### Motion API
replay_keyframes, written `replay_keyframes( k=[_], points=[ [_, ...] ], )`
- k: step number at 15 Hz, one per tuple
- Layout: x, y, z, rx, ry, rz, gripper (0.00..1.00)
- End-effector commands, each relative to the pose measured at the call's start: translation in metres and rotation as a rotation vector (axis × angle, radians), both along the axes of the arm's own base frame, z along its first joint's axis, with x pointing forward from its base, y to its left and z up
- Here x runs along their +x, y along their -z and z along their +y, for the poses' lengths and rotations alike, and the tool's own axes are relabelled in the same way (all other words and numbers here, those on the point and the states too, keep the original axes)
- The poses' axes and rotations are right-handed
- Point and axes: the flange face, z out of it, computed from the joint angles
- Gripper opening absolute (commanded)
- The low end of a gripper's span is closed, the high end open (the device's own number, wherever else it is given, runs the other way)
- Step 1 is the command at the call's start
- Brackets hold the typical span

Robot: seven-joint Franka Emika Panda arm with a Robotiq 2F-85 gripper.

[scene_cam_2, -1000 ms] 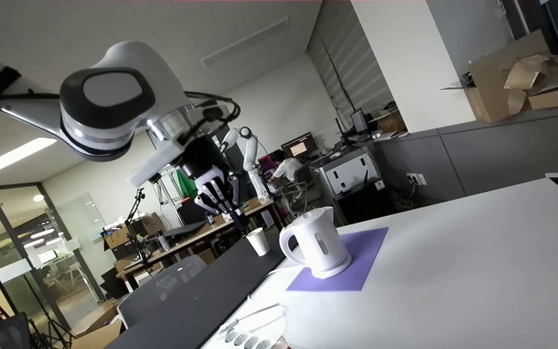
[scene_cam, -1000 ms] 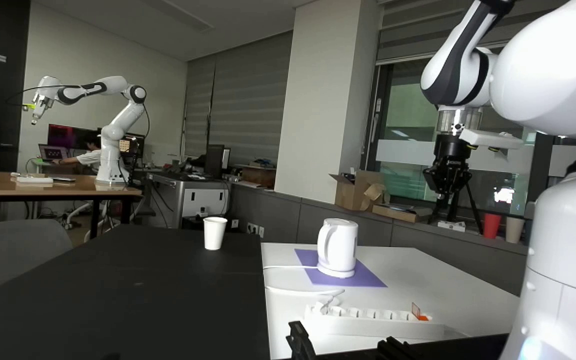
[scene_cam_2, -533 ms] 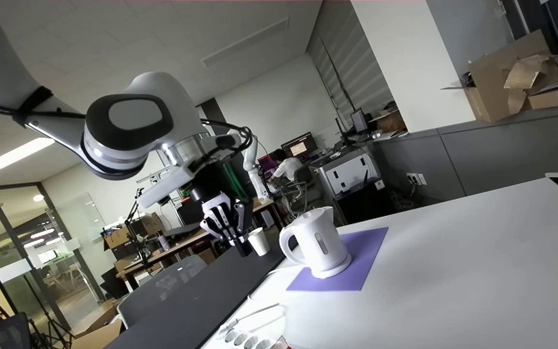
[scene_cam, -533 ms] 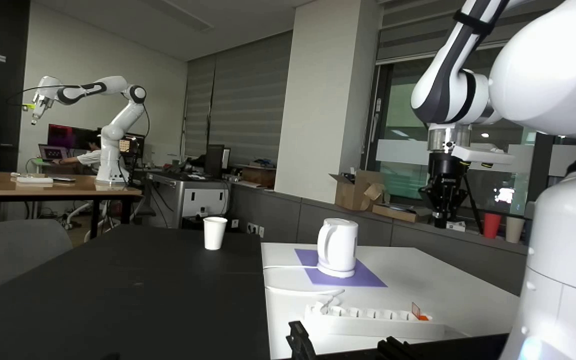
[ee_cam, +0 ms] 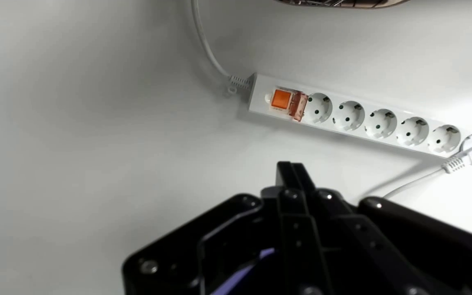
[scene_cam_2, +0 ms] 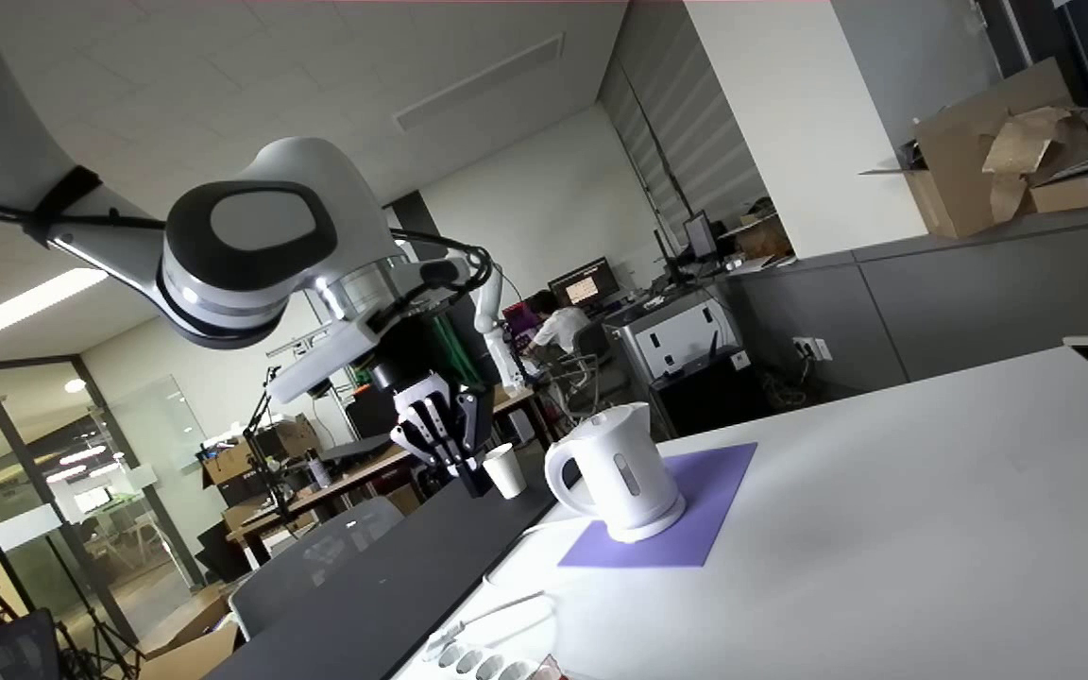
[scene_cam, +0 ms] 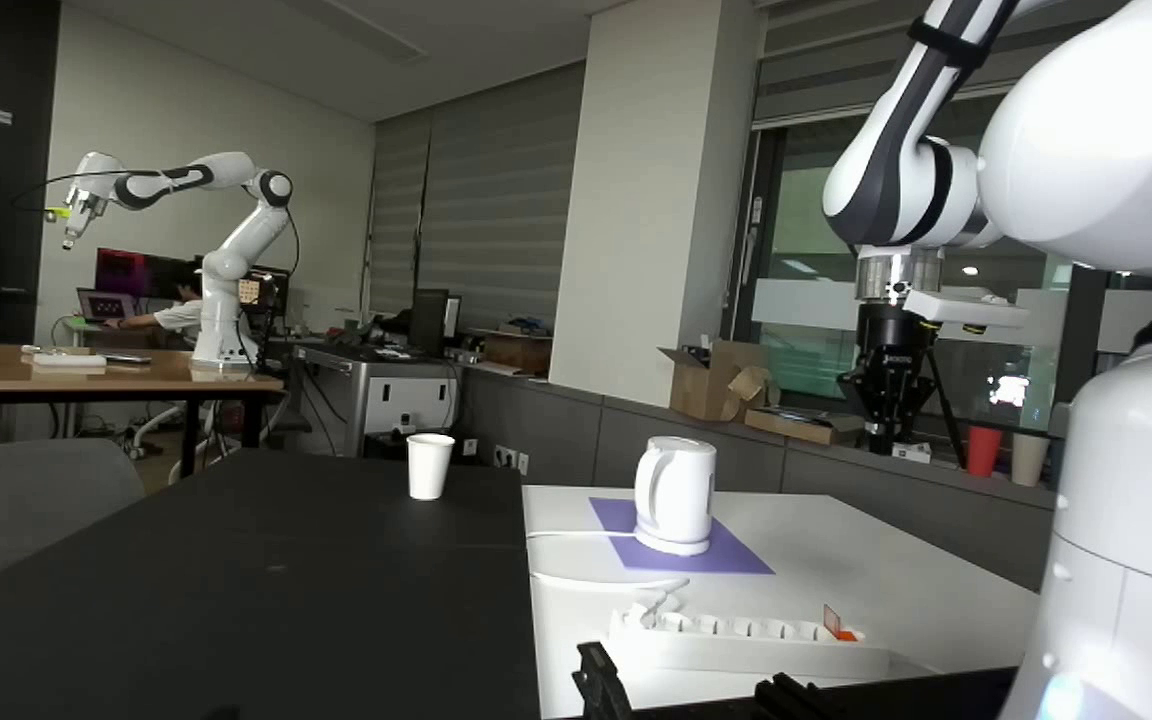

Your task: Turn on the switch on the adapter

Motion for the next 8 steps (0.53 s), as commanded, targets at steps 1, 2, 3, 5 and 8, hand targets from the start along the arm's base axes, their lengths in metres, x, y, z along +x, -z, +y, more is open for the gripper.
replay_keyframes(
  k=[1,2,3,5,8],
  points=[
    [0.000,-0.001,0.000,0.000,0.000,0.001,0.01],
    [0.000,-0.001,0.000,0.000,0.000,0.001,0.01],
    [0.000,-0.001,0.000,0.000,0.000,0.001,0.01],
    [0.004,0.011,0.001,-0.003,0.005,-0.009,0.00],
    [0.007,0.040,0.004,0.011,0.005,0.001,0.00]
  ],
)
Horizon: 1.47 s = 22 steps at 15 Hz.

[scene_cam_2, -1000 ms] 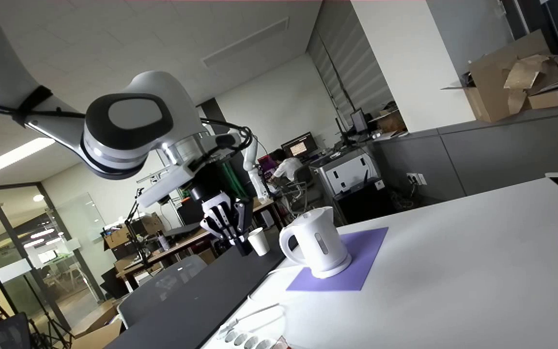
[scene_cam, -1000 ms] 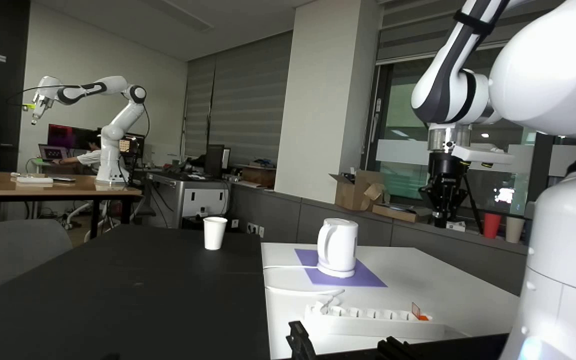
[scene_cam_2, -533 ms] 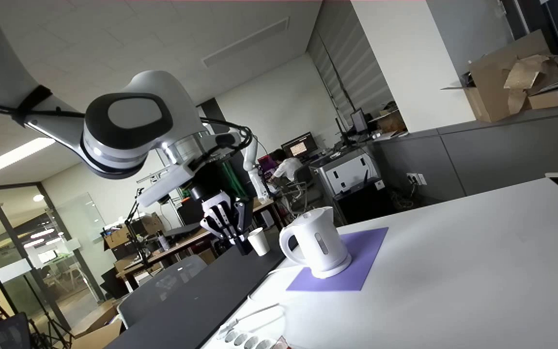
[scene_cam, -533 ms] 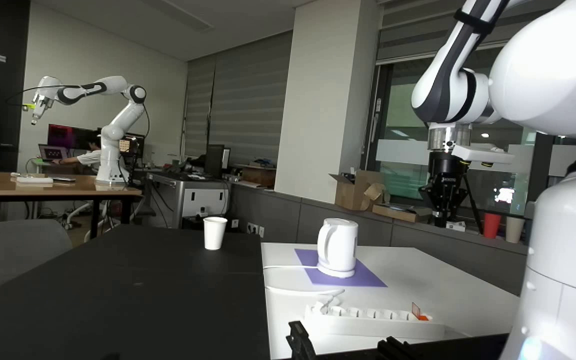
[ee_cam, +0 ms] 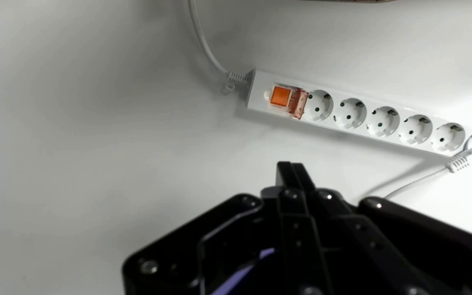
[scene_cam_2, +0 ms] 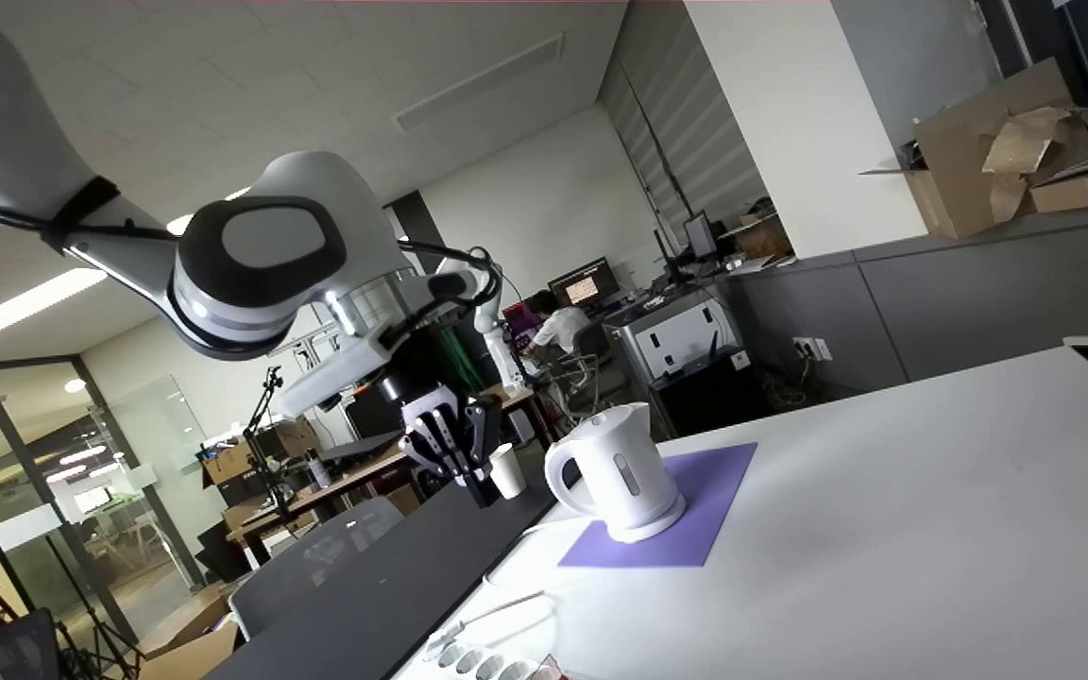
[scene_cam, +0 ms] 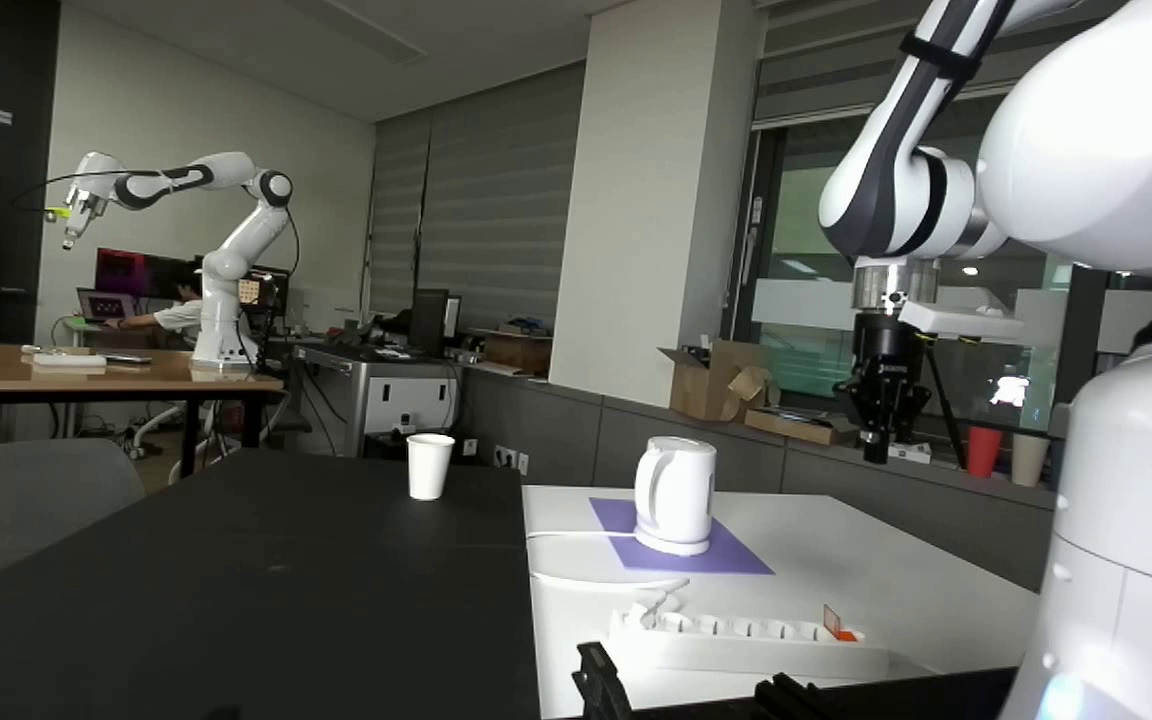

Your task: Turn on the switch on the adapter

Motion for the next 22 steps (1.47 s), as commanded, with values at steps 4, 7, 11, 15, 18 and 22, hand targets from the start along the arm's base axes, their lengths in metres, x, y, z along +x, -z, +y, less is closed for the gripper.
replay_keyframes(
  k=[4,7,11,15,18,22],
  points=[
    [0.001,0.074,0.009,0.028,-0.004,0.047,0.00],
    [-0.005,0.106,0.015,0.043,-0.009,0.093,0.00],
    [-0.014,0.143,0.020,0.053,0.002,0.135,0.00],
    [-0.015,0.173,0.018,0.051,0.013,0.144,0.00],
    [-0.013,0.188,0.016,0.048,0.019,0.136,0.00],
    [-0.012,0.200,0.015,0.047,0.024,0.106,0.00]
  ],
)
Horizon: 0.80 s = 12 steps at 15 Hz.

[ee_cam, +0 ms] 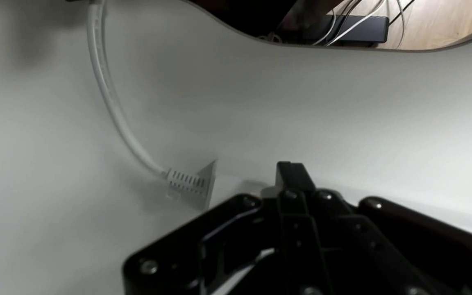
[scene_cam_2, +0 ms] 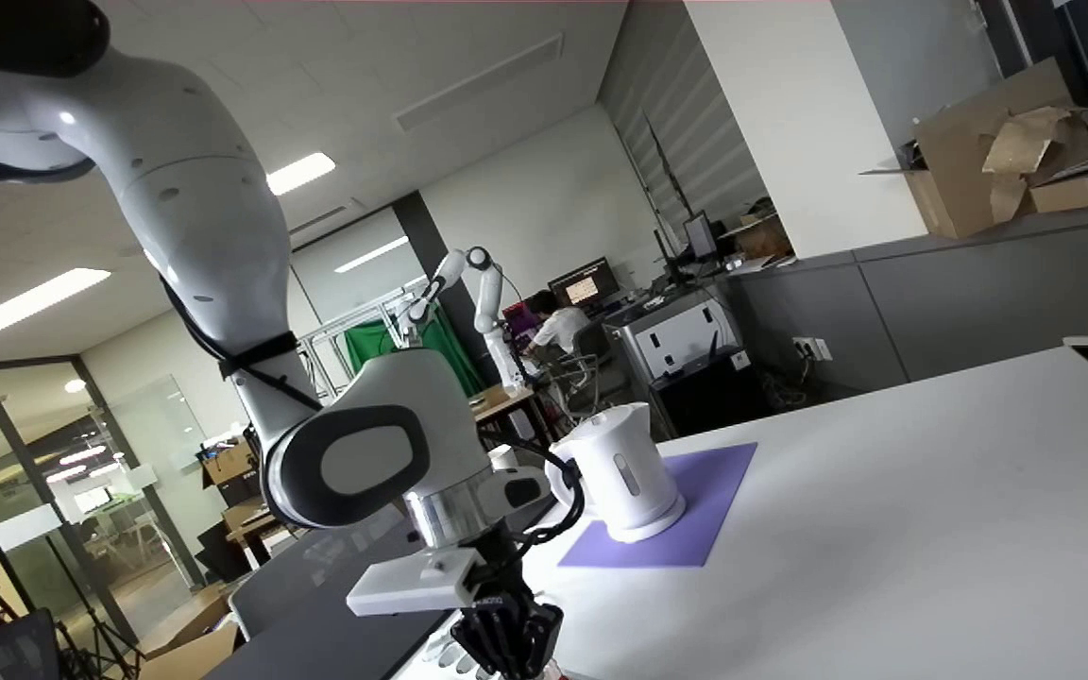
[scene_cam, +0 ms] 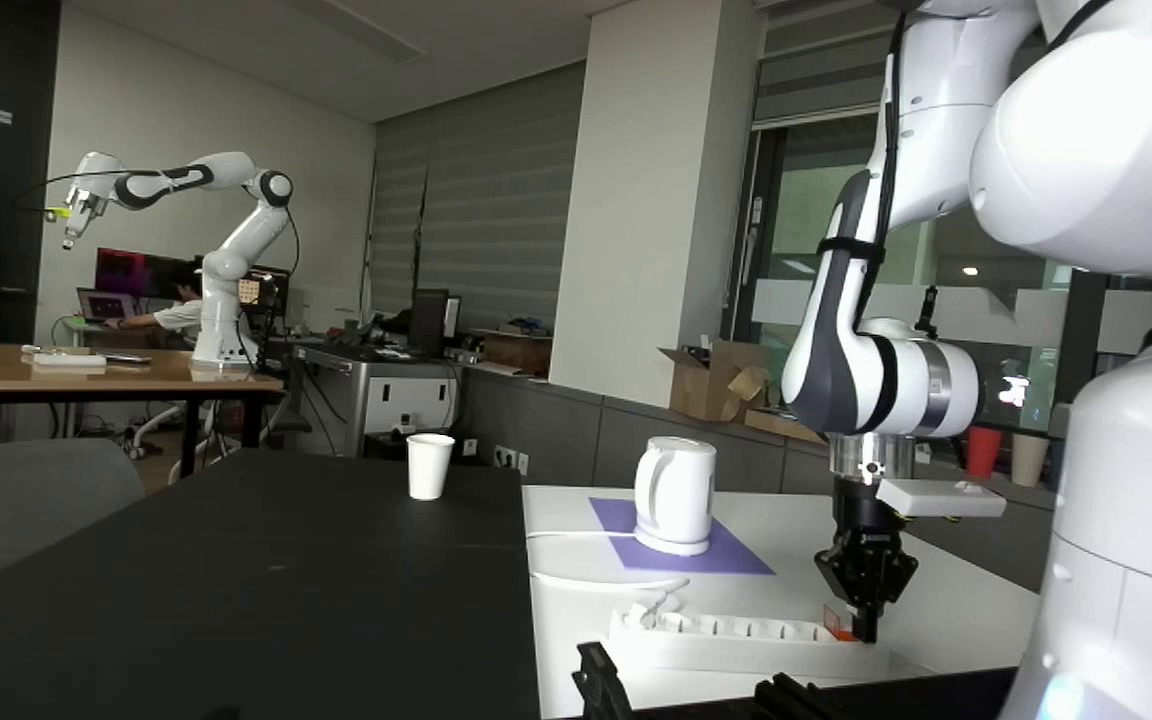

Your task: Turn on the switch on the adapter

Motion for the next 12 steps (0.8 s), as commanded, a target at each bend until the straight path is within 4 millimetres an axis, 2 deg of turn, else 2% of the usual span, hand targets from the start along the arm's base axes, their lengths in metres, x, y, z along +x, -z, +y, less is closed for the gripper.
replay_keyframes(
  k=[1,6,12],
  points=[
    [0.0070,0.0072,-0.0024,-0.002,0.027,-0.055,0.00],
    [0.0076,0.0068,-0.0012,-0.016,0.031,-0.168,0.00],
    [0.0056,0.0136,-0.0013,-0.022,0.033,-0.169,0.00]
  ],
)
